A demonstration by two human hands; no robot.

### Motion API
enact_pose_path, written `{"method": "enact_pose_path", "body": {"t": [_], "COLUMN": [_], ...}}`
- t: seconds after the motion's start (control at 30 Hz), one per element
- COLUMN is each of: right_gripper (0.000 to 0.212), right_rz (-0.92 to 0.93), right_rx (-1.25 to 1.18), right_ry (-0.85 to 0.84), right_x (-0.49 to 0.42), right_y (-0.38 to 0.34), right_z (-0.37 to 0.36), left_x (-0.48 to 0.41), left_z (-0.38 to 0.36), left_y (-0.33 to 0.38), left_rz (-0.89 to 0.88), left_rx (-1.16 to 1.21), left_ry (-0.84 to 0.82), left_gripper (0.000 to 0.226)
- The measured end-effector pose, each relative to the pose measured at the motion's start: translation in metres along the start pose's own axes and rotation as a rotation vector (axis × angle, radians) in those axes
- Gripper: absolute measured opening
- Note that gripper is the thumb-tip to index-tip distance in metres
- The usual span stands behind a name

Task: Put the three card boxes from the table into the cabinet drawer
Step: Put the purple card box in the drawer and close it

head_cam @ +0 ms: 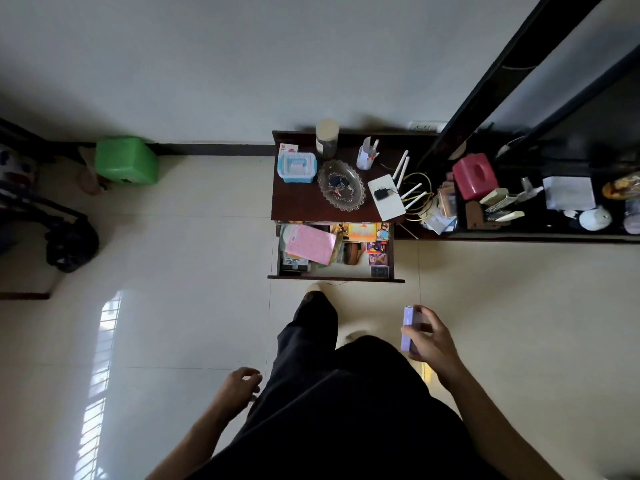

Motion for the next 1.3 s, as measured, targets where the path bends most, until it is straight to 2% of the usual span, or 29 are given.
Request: {"method": "enact_pose_path", "body": {"t": [0.1, 0.3, 0.4, 0.5, 0.63, 0.77, 0.93, 1.0, 1.07, 1.17, 1.23, 1.3], "right_gripper": [0.049, 0.043, 0.058, 0.06, 0.05, 0.054, 0.057, 0.058, 0.057, 0.056, 0.056, 0.06], "right_rz": [-0.009, -0.018, -0.059, -0.078, -0.1, -0.101, 0.017, 0.104, 0.187, 0.294, 0.353, 0.362], "right_rx": [0.028, 0.049, 0.068, 0.09, 0.095, 0.132, 0.3, 0.389, 0.472, 0.675, 0.832, 0.956], "right_ry": [0.008, -0.026, -0.051, -0.081, -0.104, -0.146, -0.125, -0.122, -0.131, -0.174, -0.211, -0.237], "right_x": [-0.016, -0.047, -0.078, -0.121, -0.206, -0.315, -0.417, -0.447, -0.477, -0.516, -0.539, -0.557], "right_y": [-0.018, -0.042, -0.043, -0.037, -0.016, 0.027, 0.073, 0.08, 0.089, 0.105, 0.119, 0.133], "right_z": [-0.011, -0.024, -0.028, -0.033, -0.04, -0.059, -0.081, -0.089, -0.098, -0.112, -0.121, -0.126], "left_x": [-0.024, -0.054, -0.076, -0.102, -0.156, -0.247, -0.368, -0.412, -0.455, -0.501, -0.525, -0.546], "left_z": [0.031, 0.049, 0.034, 0.009, -0.025, -0.065, -0.094, -0.097, -0.103, -0.126, -0.136, -0.144], "left_y": [0.051, 0.154, 0.178, 0.181, 0.171, 0.161, 0.166, 0.165, 0.151, 0.125, 0.117, 0.115], "left_rz": [-0.031, -0.112, -0.108, -0.072, -0.02, -0.027, -0.115, -0.078, 0.083, 0.361, 0.445, 0.456], "left_rx": [0.014, 0.062, 0.051, 0.044, 0.007, -0.102, -0.353, -0.359, -0.197, 0.308, 0.528, 0.652], "left_ry": [-0.009, -0.034, -0.047, -0.066, -0.081, -0.089, 0.0, 0.068, 0.085, 0.008, 0.026, 0.061], "left_gripper": [0.023, 0.022, 0.021, 0.019, 0.011, 0.01, 0.028, 0.028, 0.034, 0.044, 0.034, 0.026]}}
Point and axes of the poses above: each hand's wrist, its own x-axis away from the middle knuckle, its own z-axis out of the back of the hand, y = z × x, the point moved 8 cm from there along -x, towards the middle knuckle, and after that the axes turned 9 degrees about -x, right-handed, at the moved point
